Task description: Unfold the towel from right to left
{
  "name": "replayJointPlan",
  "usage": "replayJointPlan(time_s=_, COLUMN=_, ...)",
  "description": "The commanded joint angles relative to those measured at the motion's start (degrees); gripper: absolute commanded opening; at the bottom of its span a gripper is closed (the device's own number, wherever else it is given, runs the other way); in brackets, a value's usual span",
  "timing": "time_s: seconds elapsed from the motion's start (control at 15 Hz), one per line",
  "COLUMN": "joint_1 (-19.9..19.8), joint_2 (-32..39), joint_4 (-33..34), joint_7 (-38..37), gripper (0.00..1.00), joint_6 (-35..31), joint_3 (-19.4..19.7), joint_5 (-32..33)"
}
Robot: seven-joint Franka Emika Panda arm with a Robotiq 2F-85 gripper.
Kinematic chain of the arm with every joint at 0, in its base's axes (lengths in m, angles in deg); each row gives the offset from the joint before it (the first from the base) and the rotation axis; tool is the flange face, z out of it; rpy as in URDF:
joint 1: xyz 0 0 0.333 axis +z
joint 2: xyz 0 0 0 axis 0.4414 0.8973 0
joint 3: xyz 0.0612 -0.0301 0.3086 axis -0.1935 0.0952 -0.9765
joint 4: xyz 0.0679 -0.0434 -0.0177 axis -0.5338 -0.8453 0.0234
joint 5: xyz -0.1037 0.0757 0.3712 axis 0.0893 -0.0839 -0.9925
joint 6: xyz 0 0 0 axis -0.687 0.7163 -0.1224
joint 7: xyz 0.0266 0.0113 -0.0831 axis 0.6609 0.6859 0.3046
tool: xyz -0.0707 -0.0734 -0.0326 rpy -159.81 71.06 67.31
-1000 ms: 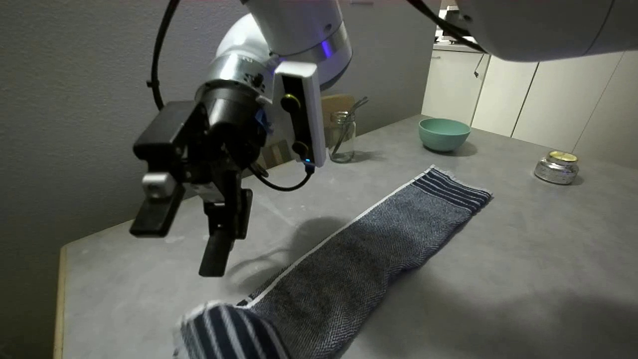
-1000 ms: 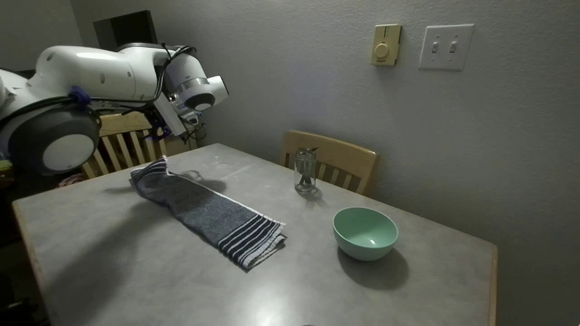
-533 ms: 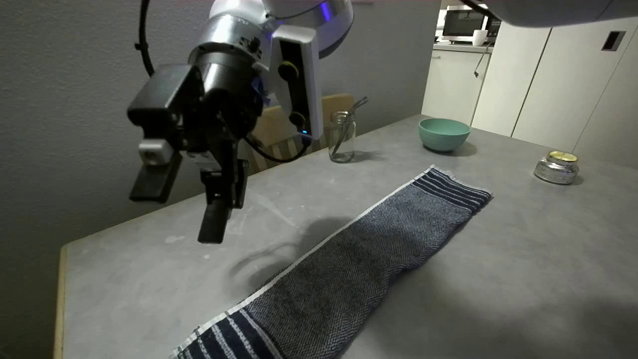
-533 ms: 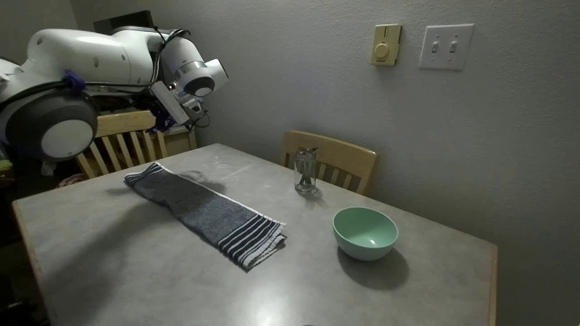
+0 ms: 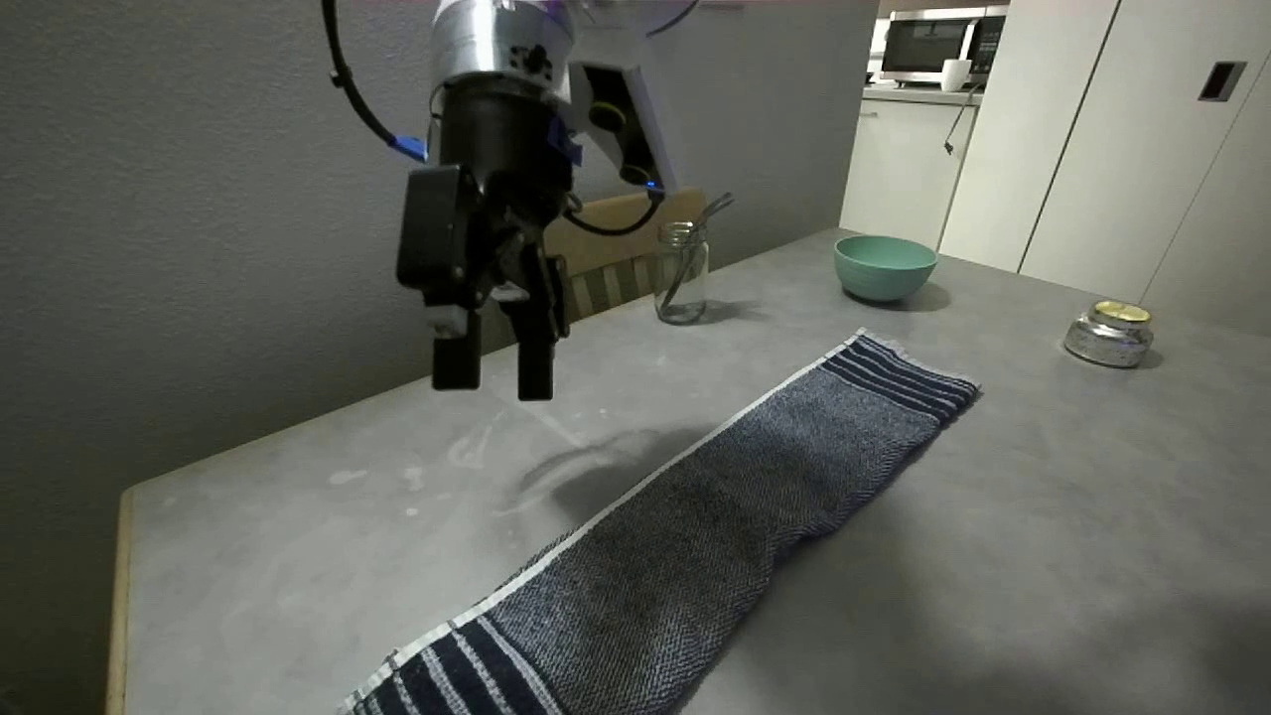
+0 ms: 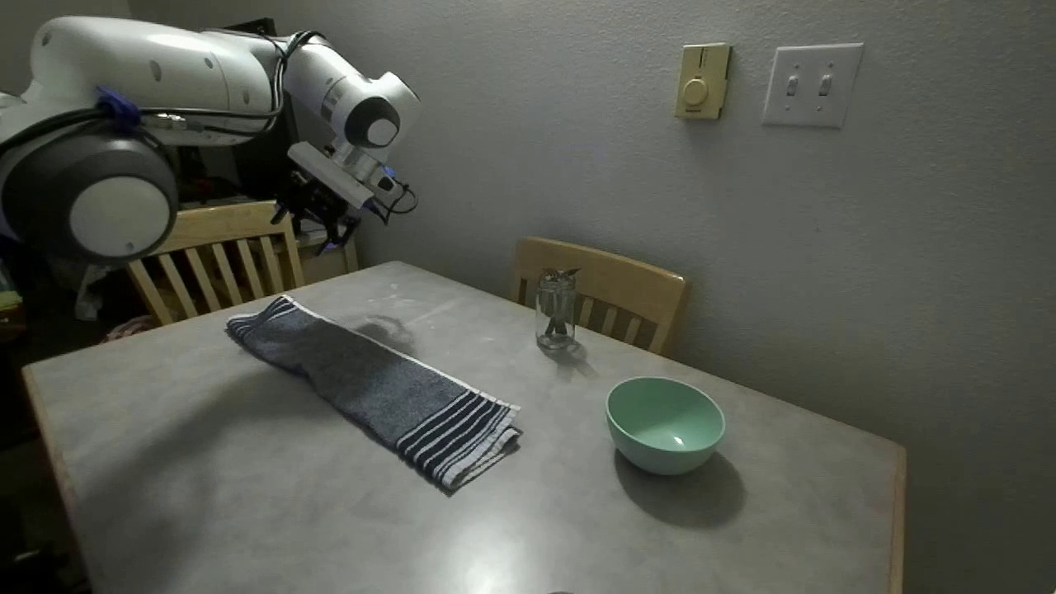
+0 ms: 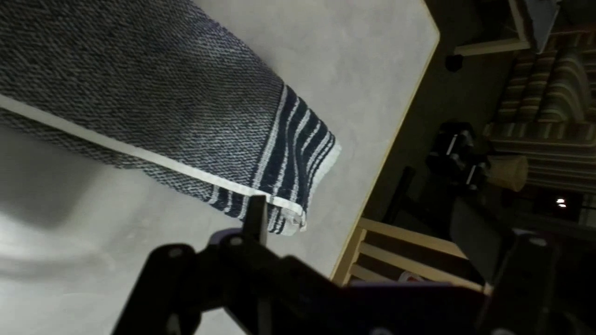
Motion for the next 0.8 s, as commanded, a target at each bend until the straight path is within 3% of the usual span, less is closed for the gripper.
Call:
replayJointPlan(time_s=0.0, joint_1=1.3, joint_2=-3.7, joint_4=-0.7, joint_7=-5.2, gripper=1.0, joint_6=0.6, joint_3=3.2, joint_5=3.7)
replayJointPlan(time_s=0.33, joint_1=1.9, joint_2=-7.5, joint_4=-1.5, joint_7=-11.3, gripper=1.0, joint_6=3.1, joint_3=3.5, joint_5=3.9)
replayJointPlan(time_s=0.73, joint_1=1.7, joint_2=-7.1, joint_4=-1.7, joint_7=-10.9, gripper=1.0, joint_6=1.5, joint_3=2.6, joint_5=2.8)
